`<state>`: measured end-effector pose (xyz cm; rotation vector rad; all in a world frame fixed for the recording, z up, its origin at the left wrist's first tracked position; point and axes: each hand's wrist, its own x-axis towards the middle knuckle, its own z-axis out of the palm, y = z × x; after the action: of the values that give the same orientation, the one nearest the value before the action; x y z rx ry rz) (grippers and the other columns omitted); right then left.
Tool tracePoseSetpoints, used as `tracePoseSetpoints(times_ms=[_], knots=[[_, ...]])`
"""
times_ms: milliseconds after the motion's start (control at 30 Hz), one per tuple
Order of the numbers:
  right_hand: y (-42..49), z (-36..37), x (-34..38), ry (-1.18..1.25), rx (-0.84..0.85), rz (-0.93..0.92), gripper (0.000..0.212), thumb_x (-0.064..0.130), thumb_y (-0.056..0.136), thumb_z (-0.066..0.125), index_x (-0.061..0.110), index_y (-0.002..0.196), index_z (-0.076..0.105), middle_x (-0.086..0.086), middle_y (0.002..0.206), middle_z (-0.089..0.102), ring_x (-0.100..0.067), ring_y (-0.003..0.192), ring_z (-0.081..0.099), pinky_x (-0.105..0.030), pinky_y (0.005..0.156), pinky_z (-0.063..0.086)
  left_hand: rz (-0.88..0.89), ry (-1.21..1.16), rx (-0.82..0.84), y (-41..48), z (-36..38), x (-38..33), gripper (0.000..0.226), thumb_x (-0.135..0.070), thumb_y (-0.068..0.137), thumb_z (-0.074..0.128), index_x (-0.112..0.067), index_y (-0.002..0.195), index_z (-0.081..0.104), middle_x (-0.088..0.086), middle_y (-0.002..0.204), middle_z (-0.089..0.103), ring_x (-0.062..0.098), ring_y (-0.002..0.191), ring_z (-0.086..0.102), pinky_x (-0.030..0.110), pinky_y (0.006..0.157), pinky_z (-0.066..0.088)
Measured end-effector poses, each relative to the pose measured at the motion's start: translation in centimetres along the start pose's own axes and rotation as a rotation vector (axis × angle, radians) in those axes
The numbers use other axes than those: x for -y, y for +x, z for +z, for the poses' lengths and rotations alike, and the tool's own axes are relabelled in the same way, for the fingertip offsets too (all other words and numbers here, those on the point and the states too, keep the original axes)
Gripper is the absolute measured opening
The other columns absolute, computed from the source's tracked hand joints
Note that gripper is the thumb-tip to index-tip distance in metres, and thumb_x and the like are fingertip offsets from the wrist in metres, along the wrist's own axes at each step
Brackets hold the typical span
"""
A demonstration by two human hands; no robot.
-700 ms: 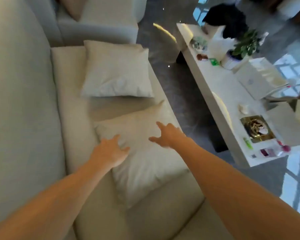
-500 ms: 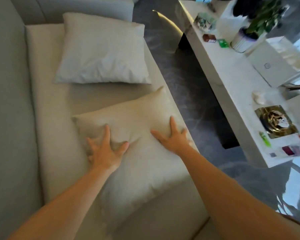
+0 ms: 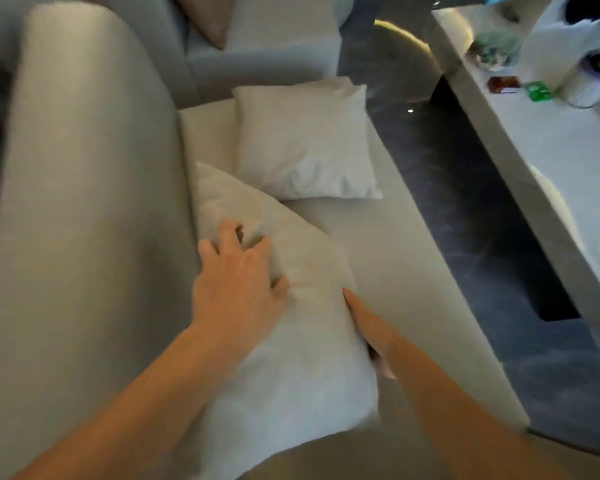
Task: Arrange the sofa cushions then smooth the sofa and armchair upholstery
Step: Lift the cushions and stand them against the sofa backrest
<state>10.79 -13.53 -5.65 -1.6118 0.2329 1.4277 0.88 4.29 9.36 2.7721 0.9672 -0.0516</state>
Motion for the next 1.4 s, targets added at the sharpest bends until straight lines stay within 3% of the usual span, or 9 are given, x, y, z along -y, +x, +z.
tracePoseSetpoints(times_ms=[100, 167, 300, 400, 500, 667, 900, 1100, 1400], knots=[[1.5, 8.2, -0.6, -0.034, 0.075, -0.074, 0.059, 0.068, 0.091, 0.044, 0.029, 0.132, 0.06, 0.005, 0.131, 0.066, -0.006, 0.114, 0.064, -0.028, 0.09, 0.054, -0.048, 0.162, 0.104, -2.0, -2.1, 4.1, 0.047, -0.047, 0.082, 0.062, -0.023, 0.119, 0.048, 0.013, 0.146, 0.016, 0.036, 0.117, 0.029, 0.044, 0.081, 0.05], [2.9, 12.6, -1.5, -0.192, 0.038, -0.137, 0.06, 0.058, 0.099, 0.034, 0.028, 0.15, 0.033, 0.0, 0.159, 0.034, -0.019, 0.144, 0.034, -0.044, 0.118, 0.029, -0.093, 0.251, 0.238, -3.5, -1.1, 6.1, 0.061, -0.052, 0.086, 0.054, -0.025, 0.137, 0.034, 0.015, 0.151, 0.005, 0.038, 0.125, 0.025, 0.043, 0.087, 0.049], [3.9, 14.6, -2.0, -0.396, 0.044, -0.142, 0.053, 0.052, 0.102, 0.018, 0.041, 0.153, 0.005, 0.009, 0.166, -0.002, -0.027, 0.151, 0.002, -0.053, 0.122, 0.004, -0.102, 0.42, 0.31, -4.5, 0.8, 7.8, 0.078, -0.065, 0.088, 0.039, -0.033, 0.15, 0.006, 0.017, 0.153, -0.007, 0.04, 0.128, 0.021, 0.04, 0.092, 0.046], [3.0, 12.5, -0.4, -0.349, 0.145, -0.003, 0.059, 0.065, 0.096, 0.026, 0.045, 0.15, 0.013, 0.011, 0.158, 0.025, -0.029, 0.144, 0.028, -0.049, 0.112, 0.031, -0.118, 0.414, 0.308, -2.0, 0.2, 7.0, 0.057, -0.06, 0.084, 0.049, -0.029, 0.13, 0.038, 0.016, 0.143, 0.014, 0.037, 0.122, 0.025, 0.038, 0.079, 0.046], [2.7, 8.9, 4.3, -0.369, 0.18, 0.101, 0.06, 0.069, 0.09, 0.039, 0.035, 0.14, 0.041, 0.001, 0.127, 0.054, -0.027, 0.099, 0.059, -0.039, 0.081, 0.049, -0.035, 0.32, 0.289, 4.1, 0.3, 4.6, 0.043, -0.055, 0.085, 0.052, -0.024, 0.115, 0.055, 0.01, 0.128, 0.043, 0.033, 0.12, 0.035, 0.039, 0.084, 0.045], [8.5, 4.1, 17.2, -0.233, -0.237, -0.314, 0.055, 0.036, 0.097, 0.055, 0.026, 0.147, 0.036, -0.013, 0.134, 0.054, -0.034, 0.101, 0.06, -0.044, 0.08, 0.051, -0.119, -0.012, 0.3, 18.2, 4.4, 3.5, 0.051, -0.044, 0.09, 0.054, -0.017, 0.132, 0.046, 0.015, 0.133, 0.051, 0.039, 0.122, 0.05, 0.044, 0.098, 0.045], [20.7, 0.6, 24.0, -0.564, -0.792, -0.411, 0.096, 0.075, 0.071, 0.065, 0.058, 0.147, 0.009, -0.007, 0.164, -0.01, -0.052, 0.145, 0.007, -0.064, 0.117, 0.019, -0.246, -0.198, 0.169, 32.5, 12.9, 10.1, 0.1, -0.06, 0.079, 0.067, -0.036, 0.152, 0.003, 0.025, 0.146, 0.029, 0.049, 0.128, 0.037, 0.054, 0.101, 0.038], [27.0, 0.1, 20.4, -0.416, -0.817, -0.447, 0.087, 0.074, 0.07, 0.065, 0.071, 0.135, 0.008, 0.006, 0.162, -0.003, -0.049, 0.142, 0.008, -0.065, 0.106, 0.038, -0.107, -0.697, 0.23, 33.7, 18.2, 12.8, 0.109, -0.035, 0.075, 0.082, -0.031, 0.155, 0.007, 0.005, 0.158, 0.029, 0.029, 0.142, 0.032, 0.033, 0.114, 0.029], [20.9, 0.0, 22.7, 0.045, -0.542, -0.416, 0.072, 0.043, 0.086, 0.071, 0.054, 0.144, 0.028, -0.001, 0.156, 0.03, -0.038, 0.131, 0.041, -0.063, 0.088, 0.054, -0.007, -0.518, 0.011, 31.8, 6.5, 6.3, 0.045, -0.022, 0.079, 0.068, -0.022, 0.122, 0.058, 0.011, 0.125, 0.062, 0.037, 0.114, 0.058, 0.037, 0.089, 0.047]])
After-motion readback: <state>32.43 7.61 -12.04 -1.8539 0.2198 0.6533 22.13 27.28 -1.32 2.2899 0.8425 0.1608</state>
